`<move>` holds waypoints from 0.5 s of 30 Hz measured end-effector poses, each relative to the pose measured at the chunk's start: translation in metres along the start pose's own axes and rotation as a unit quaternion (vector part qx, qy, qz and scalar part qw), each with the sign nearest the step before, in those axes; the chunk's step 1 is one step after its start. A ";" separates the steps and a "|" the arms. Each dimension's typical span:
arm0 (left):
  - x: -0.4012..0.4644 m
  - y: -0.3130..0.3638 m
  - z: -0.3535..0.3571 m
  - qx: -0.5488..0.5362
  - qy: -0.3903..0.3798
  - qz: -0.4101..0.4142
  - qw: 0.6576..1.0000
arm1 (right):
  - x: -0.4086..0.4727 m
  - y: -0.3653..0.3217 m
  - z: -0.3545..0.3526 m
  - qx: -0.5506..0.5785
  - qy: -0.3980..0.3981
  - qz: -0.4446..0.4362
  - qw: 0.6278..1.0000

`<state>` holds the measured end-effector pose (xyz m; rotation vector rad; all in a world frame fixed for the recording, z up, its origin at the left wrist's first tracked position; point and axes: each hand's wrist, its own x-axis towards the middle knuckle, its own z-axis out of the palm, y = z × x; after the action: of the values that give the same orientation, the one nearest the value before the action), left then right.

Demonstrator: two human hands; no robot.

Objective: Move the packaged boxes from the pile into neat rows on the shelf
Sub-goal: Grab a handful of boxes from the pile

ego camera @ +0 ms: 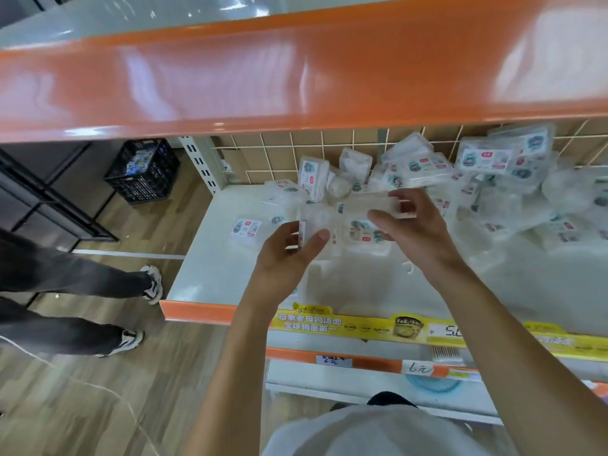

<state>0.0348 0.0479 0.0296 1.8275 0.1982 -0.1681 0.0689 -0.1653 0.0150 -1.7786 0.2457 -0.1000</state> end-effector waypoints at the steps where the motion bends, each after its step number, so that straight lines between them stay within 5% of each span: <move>1: -0.002 0.000 -0.002 -0.039 -0.016 -0.011 0.999 | -0.004 -0.002 -0.001 0.025 -0.006 0.009 1.000; 8: -0.003 -0.008 -0.005 -0.244 -0.084 -0.061 0.964 | -0.018 0.002 0.000 0.195 -0.096 0.082 0.973; 15: 0.000 -0.003 0.010 -0.296 -0.109 -0.093 0.944 | -0.028 0.010 0.003 0.295 -0.103 0.117 0.943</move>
<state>0.0344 0.0389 0.0245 1.1788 0.2362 -0.3971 0.0416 -0.1580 0.0058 -1.1408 0.2436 0.1690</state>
